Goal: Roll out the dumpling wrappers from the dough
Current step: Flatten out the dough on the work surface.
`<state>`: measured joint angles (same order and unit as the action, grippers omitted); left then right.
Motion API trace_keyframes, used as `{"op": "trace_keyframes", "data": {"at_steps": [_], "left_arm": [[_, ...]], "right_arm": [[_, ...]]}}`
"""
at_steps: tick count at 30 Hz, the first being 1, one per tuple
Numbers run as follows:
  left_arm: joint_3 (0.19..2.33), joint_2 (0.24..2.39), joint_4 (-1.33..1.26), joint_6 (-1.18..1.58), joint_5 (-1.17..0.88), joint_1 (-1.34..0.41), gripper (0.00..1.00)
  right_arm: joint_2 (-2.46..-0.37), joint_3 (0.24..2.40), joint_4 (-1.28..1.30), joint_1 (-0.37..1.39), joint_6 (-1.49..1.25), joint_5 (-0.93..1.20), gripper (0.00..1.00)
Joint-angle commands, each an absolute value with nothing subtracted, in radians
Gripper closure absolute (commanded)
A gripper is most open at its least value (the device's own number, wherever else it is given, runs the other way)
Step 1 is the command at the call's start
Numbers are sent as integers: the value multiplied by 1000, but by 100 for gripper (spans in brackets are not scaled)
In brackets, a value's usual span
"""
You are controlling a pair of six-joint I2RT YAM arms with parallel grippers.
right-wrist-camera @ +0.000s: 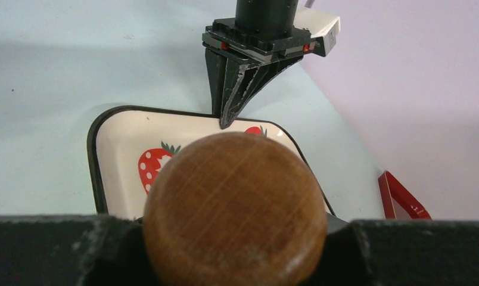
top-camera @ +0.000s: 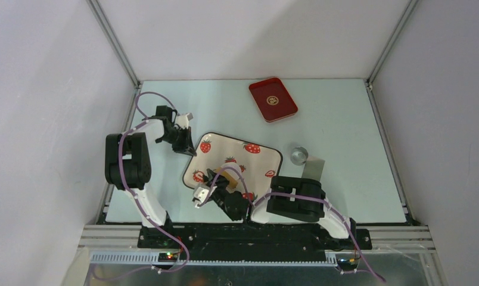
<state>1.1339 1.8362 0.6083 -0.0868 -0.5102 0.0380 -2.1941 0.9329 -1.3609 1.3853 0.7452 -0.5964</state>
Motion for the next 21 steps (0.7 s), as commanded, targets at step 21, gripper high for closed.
{"op": "trace_keyframes", "data": {"at_steps": [21], "left_arm": [[1138, 1789, 581, -84, -544, 45, 100]], "right_arm": [[-2167, 953, -1425, 1407, 827, -583, 100]]}}
